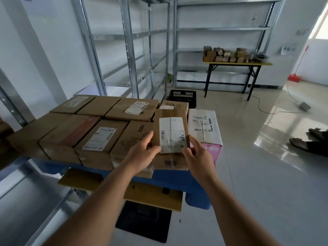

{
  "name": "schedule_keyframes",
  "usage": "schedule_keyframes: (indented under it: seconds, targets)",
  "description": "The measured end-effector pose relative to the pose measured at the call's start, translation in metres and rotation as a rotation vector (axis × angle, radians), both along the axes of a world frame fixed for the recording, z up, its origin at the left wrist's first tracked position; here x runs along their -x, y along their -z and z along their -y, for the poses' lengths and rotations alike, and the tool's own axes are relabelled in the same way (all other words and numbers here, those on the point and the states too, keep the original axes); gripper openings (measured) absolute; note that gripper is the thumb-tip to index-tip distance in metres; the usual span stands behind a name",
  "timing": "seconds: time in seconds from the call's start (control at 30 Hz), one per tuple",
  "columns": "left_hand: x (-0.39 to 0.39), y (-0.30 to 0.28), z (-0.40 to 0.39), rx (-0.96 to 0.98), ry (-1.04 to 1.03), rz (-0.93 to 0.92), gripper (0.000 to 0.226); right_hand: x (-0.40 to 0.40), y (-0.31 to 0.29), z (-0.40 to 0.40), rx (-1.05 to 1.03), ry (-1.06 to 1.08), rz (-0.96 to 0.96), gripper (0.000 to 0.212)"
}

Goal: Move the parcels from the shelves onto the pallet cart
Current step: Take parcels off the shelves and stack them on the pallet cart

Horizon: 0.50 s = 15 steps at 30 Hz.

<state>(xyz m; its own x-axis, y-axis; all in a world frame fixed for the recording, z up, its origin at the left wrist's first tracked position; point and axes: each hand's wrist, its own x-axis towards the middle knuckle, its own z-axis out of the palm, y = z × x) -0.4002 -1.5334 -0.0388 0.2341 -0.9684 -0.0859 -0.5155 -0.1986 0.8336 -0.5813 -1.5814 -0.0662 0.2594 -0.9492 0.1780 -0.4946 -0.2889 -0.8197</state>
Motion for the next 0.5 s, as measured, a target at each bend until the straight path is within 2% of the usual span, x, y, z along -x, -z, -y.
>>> schedule_keyframes:
  seconds: [0.5]
  targets:
    - [-0.017,0.016,0.032,-0.107,0.105,0.18,0.066,-0.015,0.015,0.009,-0.073,0.071,-0.047,0.036]
